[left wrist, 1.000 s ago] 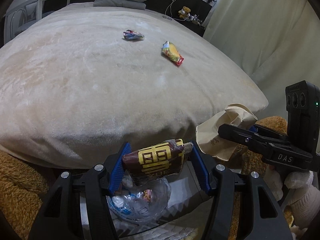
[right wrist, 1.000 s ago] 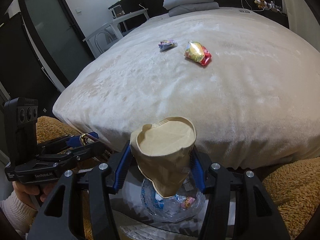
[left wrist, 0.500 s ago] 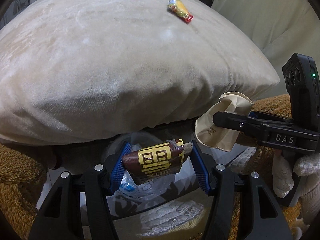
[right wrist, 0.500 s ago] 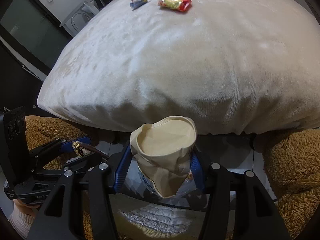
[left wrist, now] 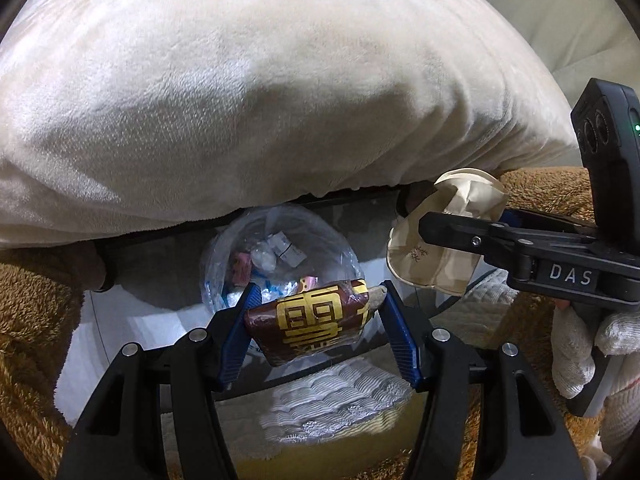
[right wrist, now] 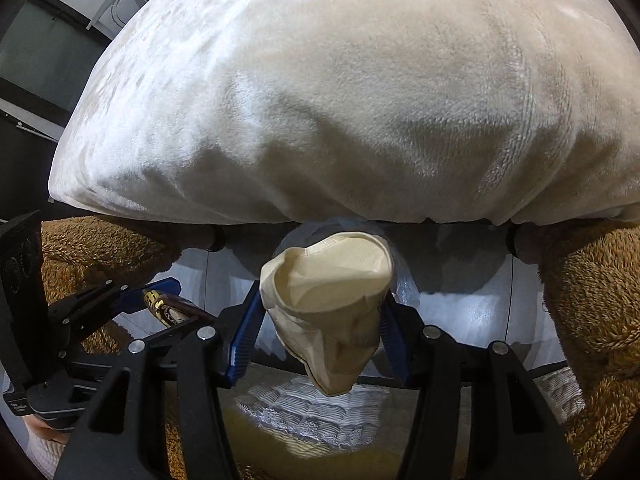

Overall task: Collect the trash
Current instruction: 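Open both tools to drop the paper bag and snack box in, then raise both tools and grasp the yellow-red chip packet with the right tool, then grasp the crumpled colourful wrapper with the left tool while the right tool holds the packet, then carry the chip packet and wrapper down over the floor trash bag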

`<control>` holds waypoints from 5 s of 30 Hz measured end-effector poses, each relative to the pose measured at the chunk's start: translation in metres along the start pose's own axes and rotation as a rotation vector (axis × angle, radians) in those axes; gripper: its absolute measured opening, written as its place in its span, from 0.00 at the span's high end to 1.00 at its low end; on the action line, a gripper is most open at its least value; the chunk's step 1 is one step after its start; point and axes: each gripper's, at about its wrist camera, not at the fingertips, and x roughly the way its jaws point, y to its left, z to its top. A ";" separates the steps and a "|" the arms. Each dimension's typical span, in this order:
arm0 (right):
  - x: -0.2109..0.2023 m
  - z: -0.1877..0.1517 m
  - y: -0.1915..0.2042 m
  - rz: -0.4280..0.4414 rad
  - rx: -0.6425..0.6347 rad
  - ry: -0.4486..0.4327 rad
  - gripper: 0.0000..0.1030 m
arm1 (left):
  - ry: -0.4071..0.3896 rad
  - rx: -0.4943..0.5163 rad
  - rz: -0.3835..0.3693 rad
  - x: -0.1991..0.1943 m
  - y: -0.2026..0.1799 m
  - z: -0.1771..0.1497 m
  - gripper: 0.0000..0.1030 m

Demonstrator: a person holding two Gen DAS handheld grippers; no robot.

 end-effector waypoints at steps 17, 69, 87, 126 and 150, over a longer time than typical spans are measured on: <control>-0.001 0.001 -0.015 0.023 0.077 -0.043 0.04 | 0.029 -0.014 0.030 0.004 0.005 -0.001 0.14; -0.113 0.139 0.006 -0.126 -0.286 -0.472 0.04 | -0.428 0.196 -0.016 -0.120 0.025 0.149 0.06; -0.060 0.223 0.012 -0.174 -0.256 -0.333 0.17 | -0.418 0.263 0.006 -0.104 0.044 0.220 0.06; -0.088 0.202 0.000 -0.024 -0.216 -0.345 0.44 | -0.436 0.246 -0.064 -0.038 0.030 0.322 0.08; -0.100 0.184 0.012 -0.028 -0.227 -0.398 0.44 | -0.490 0.277 -0.049 -0.067 0.022 0.278 0.46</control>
